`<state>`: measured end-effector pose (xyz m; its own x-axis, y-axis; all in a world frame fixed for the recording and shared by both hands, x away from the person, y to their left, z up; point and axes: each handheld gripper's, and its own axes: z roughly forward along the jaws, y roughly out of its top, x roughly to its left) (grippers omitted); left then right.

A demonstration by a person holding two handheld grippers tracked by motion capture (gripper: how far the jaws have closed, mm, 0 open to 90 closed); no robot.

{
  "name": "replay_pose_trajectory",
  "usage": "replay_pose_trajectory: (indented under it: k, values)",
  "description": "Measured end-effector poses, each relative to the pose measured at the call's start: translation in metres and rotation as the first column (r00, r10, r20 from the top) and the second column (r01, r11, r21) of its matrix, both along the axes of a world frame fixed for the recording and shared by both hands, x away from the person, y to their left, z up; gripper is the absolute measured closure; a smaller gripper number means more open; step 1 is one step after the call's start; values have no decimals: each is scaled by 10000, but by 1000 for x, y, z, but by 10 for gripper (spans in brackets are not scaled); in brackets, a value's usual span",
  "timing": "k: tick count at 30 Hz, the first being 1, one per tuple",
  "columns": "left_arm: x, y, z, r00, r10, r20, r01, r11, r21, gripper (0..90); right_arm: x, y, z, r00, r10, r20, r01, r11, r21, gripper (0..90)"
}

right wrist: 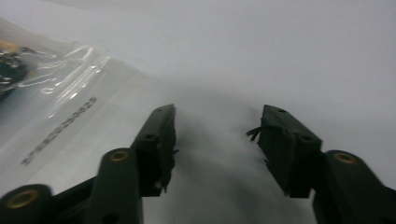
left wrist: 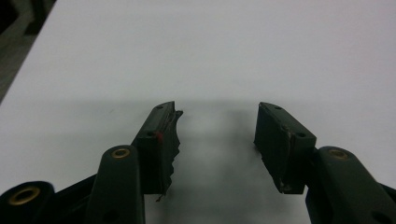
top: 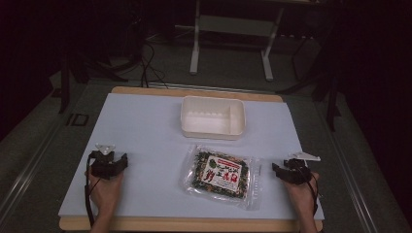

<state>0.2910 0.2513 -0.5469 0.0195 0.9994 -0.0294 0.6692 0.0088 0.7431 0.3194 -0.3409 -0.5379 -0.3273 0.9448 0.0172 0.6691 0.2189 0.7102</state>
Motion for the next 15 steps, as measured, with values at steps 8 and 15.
replay_pose_trajectory:
  k: [8,15]
  values:
    - [-1,5,1,9973,-485,552,503,9983,-308,513,-14,-6,10,9989,456,-61,-447,9928,1108,512]
    - [0,7,-1,9983,-332,473,350,9987,-381,513,-27,6,11,9914,1262,-346,-1190,9796,1619,507]
